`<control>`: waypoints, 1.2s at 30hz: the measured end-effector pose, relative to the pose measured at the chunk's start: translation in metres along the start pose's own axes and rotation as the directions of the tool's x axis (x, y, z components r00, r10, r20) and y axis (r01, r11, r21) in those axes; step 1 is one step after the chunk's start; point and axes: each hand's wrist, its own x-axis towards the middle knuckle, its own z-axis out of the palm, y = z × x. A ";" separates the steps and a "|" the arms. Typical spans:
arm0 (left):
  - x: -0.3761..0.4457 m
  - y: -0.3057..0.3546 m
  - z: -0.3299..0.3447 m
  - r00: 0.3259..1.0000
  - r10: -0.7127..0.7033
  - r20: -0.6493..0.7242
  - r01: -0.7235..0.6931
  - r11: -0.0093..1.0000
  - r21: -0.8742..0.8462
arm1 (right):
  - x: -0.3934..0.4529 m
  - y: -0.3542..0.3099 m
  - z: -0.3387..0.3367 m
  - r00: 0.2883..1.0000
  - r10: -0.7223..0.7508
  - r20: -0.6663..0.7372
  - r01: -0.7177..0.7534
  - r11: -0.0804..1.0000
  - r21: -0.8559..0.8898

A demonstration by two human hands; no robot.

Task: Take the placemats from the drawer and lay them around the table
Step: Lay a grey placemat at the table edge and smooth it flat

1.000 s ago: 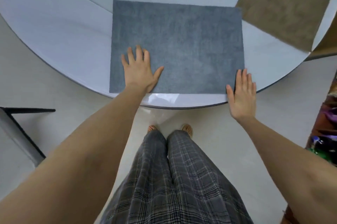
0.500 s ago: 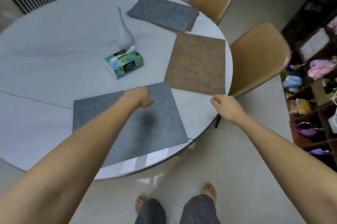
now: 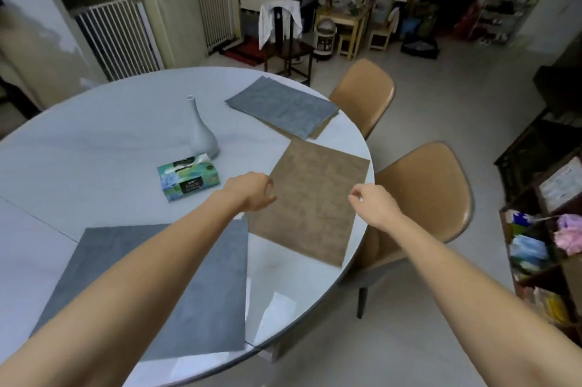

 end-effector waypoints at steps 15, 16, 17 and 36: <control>0.144 -0.040 -0.062 0.996 -0.083 -0.042 0.082 0.997 -0.010 | 0.193 -0.023 -0.026 0.996 -0.087 0.037 0.092 0.979 -0.184; 0.156 -0.041 -0.061 0.996 -0.088 -0.030 0.088 0.996 -0.009 | 0.210 -0.021 -0.023 0.994 -0.093 0.048 0.101 0.978 -0.185; 0.170 -0.043 -0.060 0.995 -0.096 -0.016 0.096 0.995 -0.011 | 0.228 -0.019 -0.019 0.993 -0.099 0.058 0.108 0.976 -0.187; 0.401 -0.047 0.058 0.840 -0.340 0.422 0.453 0.869 -0.201 | 0.531 -0.005 0.111 0.890 -0.270 0.368 0.385 0.876 -0.289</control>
